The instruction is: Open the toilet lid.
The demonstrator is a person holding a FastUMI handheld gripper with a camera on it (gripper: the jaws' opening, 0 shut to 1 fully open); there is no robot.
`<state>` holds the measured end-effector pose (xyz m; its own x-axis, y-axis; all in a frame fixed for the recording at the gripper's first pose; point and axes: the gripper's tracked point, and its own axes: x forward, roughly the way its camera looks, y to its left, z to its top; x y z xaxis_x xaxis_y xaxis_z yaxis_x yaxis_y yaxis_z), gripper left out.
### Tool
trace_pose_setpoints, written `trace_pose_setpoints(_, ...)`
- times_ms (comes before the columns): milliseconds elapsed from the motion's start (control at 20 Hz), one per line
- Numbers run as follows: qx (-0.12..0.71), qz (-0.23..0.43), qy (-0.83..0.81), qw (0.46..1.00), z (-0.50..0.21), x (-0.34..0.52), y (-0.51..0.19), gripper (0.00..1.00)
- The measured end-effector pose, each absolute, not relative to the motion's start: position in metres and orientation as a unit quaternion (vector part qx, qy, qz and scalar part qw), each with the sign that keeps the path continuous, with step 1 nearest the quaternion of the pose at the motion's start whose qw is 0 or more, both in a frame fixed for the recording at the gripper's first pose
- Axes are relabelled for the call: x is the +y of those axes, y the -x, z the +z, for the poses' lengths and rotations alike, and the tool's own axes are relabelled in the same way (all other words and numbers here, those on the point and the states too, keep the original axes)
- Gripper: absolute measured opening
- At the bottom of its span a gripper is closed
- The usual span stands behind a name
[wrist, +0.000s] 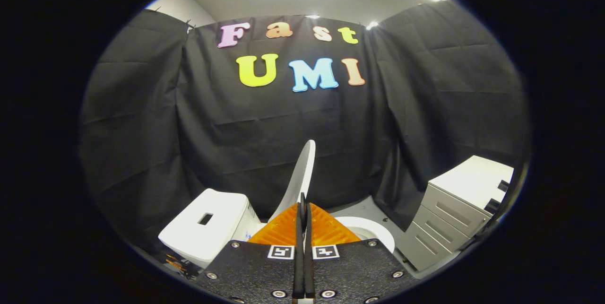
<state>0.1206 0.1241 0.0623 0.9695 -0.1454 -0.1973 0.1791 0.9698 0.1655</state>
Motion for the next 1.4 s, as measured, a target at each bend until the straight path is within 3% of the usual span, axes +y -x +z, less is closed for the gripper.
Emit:
trace_pose_setpoints(500,0.062,-0.043,-0.025,0.997,0.090,0.200,-0.128,0.00)
trace_pose_setpoints(1400,0.029,0.094,0.045,0.994,0.097,0.344,-0.143,0.00)
